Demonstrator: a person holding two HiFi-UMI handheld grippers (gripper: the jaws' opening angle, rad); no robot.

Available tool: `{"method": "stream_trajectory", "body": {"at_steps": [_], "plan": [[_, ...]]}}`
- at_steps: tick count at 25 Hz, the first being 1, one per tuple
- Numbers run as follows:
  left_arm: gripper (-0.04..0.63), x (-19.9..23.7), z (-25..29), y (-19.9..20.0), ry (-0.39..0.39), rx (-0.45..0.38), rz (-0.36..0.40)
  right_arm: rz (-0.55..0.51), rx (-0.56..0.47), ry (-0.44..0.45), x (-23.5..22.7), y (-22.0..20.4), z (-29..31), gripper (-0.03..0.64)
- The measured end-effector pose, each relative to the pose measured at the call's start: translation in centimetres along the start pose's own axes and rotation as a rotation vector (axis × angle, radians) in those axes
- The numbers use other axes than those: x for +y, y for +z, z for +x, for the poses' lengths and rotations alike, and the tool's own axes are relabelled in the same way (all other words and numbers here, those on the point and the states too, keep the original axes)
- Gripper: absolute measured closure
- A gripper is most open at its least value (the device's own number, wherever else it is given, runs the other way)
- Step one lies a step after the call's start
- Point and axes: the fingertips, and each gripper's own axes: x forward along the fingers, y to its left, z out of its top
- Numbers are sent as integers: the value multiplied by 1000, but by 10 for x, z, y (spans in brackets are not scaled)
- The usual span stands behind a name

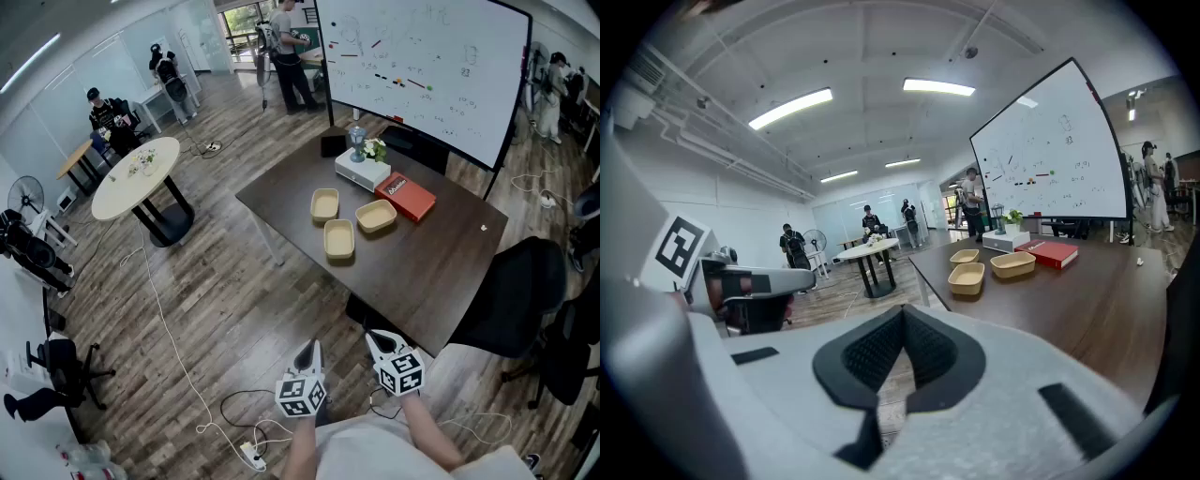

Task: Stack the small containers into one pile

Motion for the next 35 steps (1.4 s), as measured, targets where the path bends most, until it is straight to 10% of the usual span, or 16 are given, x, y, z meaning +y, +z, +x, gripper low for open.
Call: {"method": "stream_trajectory", "body": {"at_steps": [19, 35], "plan": [[588, 59, 71, 48, -146, 31, 46, 32, -62, -170, -8, 38, 62, 614], [588, 183, 65, 80, -198, 77, 86, 23, -40, -148, 89, 52, 172, 606]]}}
